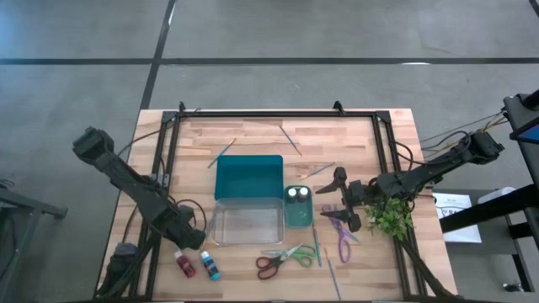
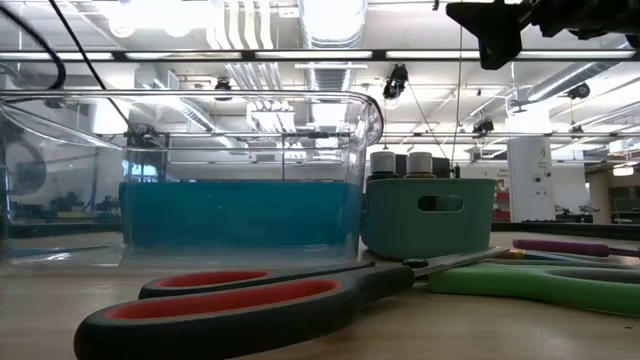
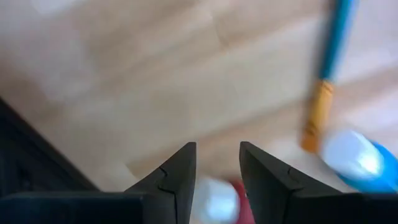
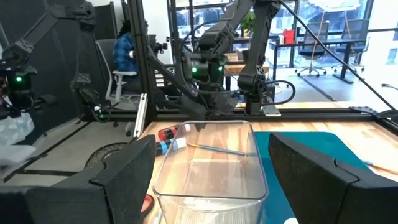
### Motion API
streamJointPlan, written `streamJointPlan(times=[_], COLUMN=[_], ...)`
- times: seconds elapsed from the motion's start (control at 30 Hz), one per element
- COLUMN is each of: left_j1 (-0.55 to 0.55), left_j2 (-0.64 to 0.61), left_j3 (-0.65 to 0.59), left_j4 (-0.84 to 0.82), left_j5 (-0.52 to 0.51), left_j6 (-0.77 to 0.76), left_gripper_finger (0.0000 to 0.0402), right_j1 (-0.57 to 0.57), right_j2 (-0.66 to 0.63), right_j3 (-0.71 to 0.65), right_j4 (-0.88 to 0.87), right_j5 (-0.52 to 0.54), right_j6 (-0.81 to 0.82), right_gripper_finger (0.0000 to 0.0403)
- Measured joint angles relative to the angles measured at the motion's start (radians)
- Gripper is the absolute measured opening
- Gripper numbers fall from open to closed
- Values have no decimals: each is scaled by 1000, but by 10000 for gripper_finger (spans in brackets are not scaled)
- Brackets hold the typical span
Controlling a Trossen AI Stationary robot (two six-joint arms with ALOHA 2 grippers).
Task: Pick & Place Paint Supplies
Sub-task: Put the red paint bottle into the green bin
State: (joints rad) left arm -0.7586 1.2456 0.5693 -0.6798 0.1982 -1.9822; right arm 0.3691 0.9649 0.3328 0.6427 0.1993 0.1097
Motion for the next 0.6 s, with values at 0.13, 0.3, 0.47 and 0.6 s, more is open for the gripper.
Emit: streamJointPlan(times=[0.13, 0.3, 0.47, 0.6], left_j1=[0, -5, -15, -25], left_j2=[-84, -172, -168, -115], left_j3=[22, 66, 59, 58], left_j4=[3, 49, 189, 194], left_j5=[38, 60, 29, 104], left_j6=[-29, -26, -121, -213], left_gripper_finger=[132, 132, 132, 132], right_j1=[0, 0, 6, 17], right_j2=[0, 0, 0, 0], right_j3=[0, 0, 0, 0], right_j4=[4, 4, 4, 4], right_j5=[0, -16, -24, -25], right_j6=[-1, -3, 7, 8], right_gripper_finger=[309, 309, 309, 309])
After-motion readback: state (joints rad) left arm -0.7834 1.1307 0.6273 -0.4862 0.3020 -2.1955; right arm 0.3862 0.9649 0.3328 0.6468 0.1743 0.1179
